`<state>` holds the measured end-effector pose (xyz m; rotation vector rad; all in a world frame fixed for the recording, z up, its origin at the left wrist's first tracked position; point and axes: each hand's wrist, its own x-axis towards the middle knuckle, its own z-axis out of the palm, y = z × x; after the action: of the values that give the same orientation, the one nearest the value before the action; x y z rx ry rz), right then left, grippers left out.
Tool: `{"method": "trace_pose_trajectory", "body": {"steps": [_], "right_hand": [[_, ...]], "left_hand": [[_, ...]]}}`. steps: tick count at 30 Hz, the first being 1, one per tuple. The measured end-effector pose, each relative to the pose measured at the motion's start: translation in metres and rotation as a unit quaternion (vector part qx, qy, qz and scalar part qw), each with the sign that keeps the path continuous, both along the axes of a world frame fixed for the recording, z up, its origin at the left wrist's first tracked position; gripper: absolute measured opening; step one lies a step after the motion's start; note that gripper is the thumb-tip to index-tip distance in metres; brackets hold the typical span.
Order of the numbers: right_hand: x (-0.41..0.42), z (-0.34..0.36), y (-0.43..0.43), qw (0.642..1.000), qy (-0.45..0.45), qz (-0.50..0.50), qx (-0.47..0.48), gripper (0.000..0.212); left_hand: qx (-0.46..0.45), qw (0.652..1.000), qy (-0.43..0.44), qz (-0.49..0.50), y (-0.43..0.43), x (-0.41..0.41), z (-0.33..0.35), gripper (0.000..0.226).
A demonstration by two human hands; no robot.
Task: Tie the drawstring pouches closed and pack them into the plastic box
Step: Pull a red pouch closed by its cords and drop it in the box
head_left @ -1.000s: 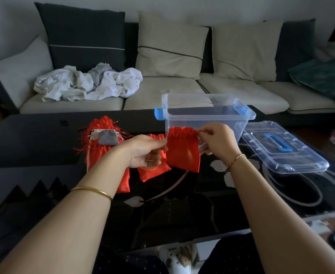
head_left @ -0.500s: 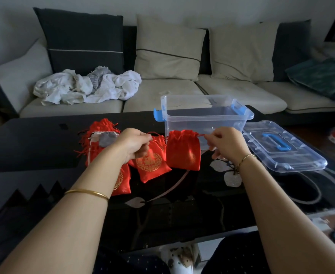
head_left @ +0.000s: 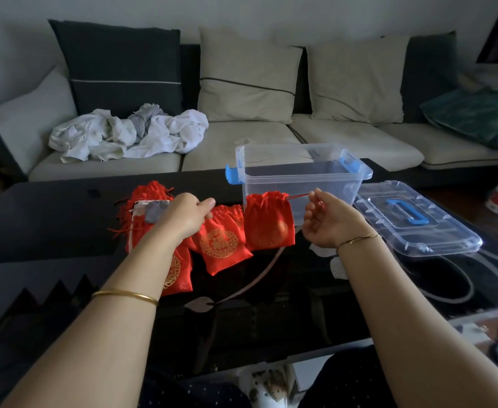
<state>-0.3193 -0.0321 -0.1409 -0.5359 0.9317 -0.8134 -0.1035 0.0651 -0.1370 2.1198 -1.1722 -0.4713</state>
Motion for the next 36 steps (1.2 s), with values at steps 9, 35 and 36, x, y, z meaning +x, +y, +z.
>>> {"method": "trace_pose_trajectory", "body": {"steps": [9, 35, 36], "right_hand": [[-0.002, -0.002, -0.008, 0.983, -0.017, -0.178, -0.04, 0.029], [0.038, 0.025, 0.035, 0.842, 0.258, 0.099, -0.463, 0.038], [0.04, 0.023, 0.036, 0.845, 0.252, 0.123, -0.456, 0.037]], "left_hand": [[-0.107, 0.987, 0.108, 0.062, -0.005, 0.0, 0.007, 0.036], [-0.184, 0.917, 0.303, -0.185, -0.009, -0.05, 0.026, 0.01], [-0.185, 0.916, 0.305, -0.184, -0.008, -0.05, 0.025, 0.01]]}}
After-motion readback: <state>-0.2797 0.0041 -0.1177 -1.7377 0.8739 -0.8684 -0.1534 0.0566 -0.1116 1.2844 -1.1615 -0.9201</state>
